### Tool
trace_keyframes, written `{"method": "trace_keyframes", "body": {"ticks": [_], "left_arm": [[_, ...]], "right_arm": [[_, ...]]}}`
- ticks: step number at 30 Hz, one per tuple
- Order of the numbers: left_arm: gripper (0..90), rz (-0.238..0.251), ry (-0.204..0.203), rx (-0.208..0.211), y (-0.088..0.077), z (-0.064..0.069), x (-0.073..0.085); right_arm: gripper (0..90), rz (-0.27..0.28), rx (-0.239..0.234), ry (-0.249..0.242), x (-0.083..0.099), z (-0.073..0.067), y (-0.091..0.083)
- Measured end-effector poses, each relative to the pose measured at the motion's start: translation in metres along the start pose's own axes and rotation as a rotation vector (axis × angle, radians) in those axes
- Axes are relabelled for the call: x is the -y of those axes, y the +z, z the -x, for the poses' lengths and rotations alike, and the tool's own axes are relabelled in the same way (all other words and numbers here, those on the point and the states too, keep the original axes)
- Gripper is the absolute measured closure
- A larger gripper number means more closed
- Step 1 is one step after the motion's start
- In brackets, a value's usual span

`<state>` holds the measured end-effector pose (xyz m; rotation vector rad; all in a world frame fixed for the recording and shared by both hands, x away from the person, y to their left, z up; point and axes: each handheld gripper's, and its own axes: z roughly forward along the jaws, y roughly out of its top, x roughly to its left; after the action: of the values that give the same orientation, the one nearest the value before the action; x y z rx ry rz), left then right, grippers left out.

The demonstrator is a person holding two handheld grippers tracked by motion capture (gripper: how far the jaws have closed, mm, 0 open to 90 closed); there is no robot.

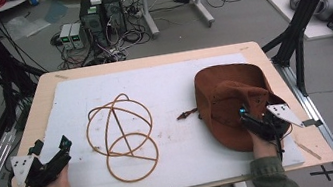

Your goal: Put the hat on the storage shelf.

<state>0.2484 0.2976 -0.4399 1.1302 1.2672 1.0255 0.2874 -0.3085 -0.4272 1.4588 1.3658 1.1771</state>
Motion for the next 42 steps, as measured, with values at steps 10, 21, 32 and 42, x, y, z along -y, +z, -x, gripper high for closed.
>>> {"method": "trace_keyframes", "body": {"ticks": [10, 21, 32, 42], "left_arm": [[15.3, 0.001, -0.004, 0.001, 0.000, -0.001, 0.000], [15.3, 0.000, -0.006, 0.002, 0.000, -0.001, 0.000], [15.3, -0.001, -0.001, 0.002, 0.001, -0.001, 0.000], [15.4, -0.001, 0.000, 0.004, 0.002, -0.001, 0.001]], "right_arm": [[12.1, -0.004, -0.001, 0.008, 0.000, 0.000, 0.000], [12.2, -0.003, -0.002, 0.009, 0.000, 0.001, 0.000], [12.1, 0.018, -0.015, -0.029, -0.002, -0.003, 0.002], [12.1, -0.006, -0.038, -0.065, -0.008, -0.012, 0.012]]}}
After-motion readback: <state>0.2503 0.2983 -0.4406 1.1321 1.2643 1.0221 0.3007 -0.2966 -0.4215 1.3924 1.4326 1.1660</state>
